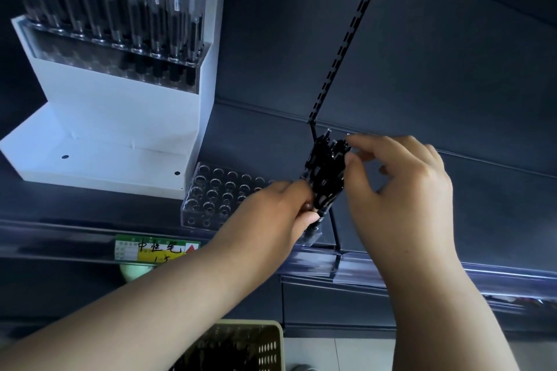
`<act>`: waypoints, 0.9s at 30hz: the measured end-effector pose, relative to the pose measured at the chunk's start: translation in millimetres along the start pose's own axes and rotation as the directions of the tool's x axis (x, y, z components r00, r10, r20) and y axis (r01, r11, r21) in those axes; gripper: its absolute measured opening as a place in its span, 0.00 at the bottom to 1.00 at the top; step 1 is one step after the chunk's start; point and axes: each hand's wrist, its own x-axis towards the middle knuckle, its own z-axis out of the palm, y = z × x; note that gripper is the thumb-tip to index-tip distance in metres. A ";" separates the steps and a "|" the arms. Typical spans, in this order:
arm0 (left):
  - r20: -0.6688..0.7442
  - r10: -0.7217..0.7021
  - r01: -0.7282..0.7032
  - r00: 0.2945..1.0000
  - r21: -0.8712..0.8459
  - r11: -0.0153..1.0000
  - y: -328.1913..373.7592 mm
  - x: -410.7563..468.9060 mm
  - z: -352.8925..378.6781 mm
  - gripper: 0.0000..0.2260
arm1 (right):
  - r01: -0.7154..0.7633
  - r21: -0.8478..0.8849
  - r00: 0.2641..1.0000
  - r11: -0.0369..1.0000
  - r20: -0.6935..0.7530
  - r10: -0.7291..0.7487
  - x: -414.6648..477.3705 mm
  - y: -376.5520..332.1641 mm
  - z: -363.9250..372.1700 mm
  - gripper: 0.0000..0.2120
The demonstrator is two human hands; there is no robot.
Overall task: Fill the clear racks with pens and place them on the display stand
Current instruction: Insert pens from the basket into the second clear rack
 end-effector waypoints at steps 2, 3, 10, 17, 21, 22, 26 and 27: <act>-0.010 -0.033 0.033 0.999 -0.029 0.999 -2.0 -0.6 1.2 0.05 | -0.001 0.002 1.000 1.000 0.002 0.001 0.1 0.4 -0.4 0.12; -0.016 -0.058 0.057 0.998 -0.053 0.997 -3.0 -0.4 1.3 0.05 | -0.001 0.000 1.000 1.000 0.002 0.001 0.5 0.6 -0.9 0.12; 0.013 -0.098 0.099 0.995 -0.026 0.995 -9.0 -2.4 -8.9 0.08 | 0.042 0.000 0.999 0.999 -0.017 -0.042 1.6 -9.2 -4.7 0.11; 0.008 0.108 -0.103 0.994 0.368 0.924 -13.9 -40.6 -55.8 0.11 | 0.188 0.029 0.982 0.982 0.021 -0.189 -34.0 -35.2 -2.1 0.09; 0.088 0.073 -0.107 0.993 0.496 0.862 -18.3 -84.1 -79.8 0.12 | 0.228 0.047 0.960 0.972 0.158 -0.233 -65.5 -49.0 5.7 0.08; 0.107 0.051 -0.099 0.993 0.508 0.856 -20.9 -95.2 -82.0 0.12 | 0.215 0.046 0.953 0.975 0.208 -0.220 -72.7 -49.7 8.9 0.08; 0.193 -0.135 0.021 0.972 0.502 0.865 -32.4 -148.5 -87.9 0.15 | 0.048 0.015 0.866 0.999 0.497 -0.049 -113.8 -53.9 22.2 0.11; 0.208 -0.188 0.060 0.960 0.502 0.863 -35.3 -162.1 -87.7 0.15 | 0.004 -0.011 0.819 1.000 0.573 0.003 -126.3 -55.2 26.8 0.12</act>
